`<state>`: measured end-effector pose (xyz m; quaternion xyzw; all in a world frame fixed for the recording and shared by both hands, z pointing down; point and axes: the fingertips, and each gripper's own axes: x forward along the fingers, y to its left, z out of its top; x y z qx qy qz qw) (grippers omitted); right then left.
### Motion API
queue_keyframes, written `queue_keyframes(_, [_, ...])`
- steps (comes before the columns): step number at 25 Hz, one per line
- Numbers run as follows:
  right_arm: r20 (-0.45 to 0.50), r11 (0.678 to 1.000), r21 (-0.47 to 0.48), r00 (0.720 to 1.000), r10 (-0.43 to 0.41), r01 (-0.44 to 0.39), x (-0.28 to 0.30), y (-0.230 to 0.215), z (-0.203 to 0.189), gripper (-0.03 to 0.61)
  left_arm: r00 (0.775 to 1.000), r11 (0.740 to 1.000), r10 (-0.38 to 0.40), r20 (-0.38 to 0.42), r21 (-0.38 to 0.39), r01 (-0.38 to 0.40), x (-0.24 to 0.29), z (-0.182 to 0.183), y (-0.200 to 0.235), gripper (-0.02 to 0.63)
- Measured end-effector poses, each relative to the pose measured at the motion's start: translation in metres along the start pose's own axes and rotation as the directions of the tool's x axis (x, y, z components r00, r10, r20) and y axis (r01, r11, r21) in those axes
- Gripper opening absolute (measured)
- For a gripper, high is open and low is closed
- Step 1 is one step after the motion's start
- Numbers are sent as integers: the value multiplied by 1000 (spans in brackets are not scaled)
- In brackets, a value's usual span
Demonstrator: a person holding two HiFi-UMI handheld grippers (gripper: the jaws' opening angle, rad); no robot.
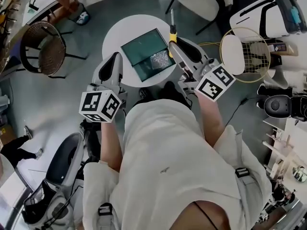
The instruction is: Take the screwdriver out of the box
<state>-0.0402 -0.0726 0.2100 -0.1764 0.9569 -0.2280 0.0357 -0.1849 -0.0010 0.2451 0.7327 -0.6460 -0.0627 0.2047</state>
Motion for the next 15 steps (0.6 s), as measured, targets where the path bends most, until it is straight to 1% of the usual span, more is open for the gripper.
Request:
queue_keyframes(8, [5,1000,-17,1000,2,-2,0,2,2,84,1000,1000,1,1,15,-1,-2,-1,0,9])
queue_keyframes(15, [-11,1000,-29,1000,4,-5,-2,3,0,84,1000,1000,20,-2,8,-20,-6,-1,1,9])
